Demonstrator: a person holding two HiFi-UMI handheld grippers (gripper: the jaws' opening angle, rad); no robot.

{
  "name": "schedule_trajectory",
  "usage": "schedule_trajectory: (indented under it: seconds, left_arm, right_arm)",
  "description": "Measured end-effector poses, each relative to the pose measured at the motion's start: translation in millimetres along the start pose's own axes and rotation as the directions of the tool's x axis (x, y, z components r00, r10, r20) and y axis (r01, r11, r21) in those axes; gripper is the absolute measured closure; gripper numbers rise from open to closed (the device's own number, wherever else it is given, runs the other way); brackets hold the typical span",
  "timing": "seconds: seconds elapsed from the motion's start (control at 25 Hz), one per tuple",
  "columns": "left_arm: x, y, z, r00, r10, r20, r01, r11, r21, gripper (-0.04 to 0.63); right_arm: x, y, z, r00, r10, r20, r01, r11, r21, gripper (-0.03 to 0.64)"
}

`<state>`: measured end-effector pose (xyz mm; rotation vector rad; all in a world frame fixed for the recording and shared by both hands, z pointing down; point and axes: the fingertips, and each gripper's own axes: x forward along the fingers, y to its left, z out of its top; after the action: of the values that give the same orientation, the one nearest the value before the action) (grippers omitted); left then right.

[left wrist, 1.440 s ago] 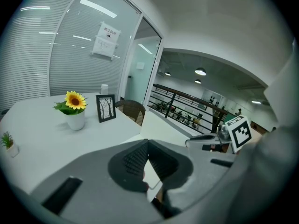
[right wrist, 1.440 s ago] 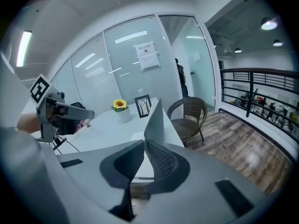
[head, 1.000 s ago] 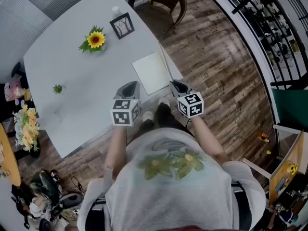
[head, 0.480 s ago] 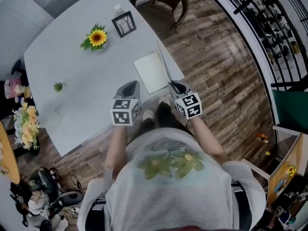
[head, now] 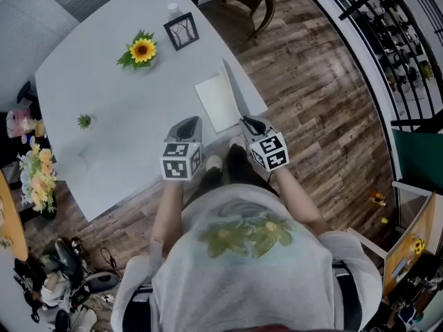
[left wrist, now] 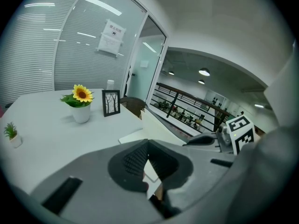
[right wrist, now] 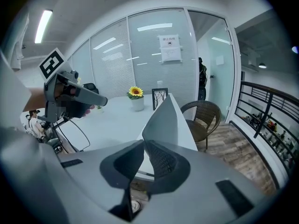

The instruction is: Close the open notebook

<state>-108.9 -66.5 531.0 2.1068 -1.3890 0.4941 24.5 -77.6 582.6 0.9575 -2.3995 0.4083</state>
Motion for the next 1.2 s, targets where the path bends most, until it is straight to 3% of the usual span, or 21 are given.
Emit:
schedule_trajectory:
  seconds: [1.2]
  left_arm:
    - [-2.3,4.1,-18.3,1.000,0.021,-0.019,-0.022,0.999,-0.045,0.591]
  right_arm:
    - [24.3,29.8,-15.5,0.992,0.099,-0.082,-0.101,0.994,-0.028,0.569]
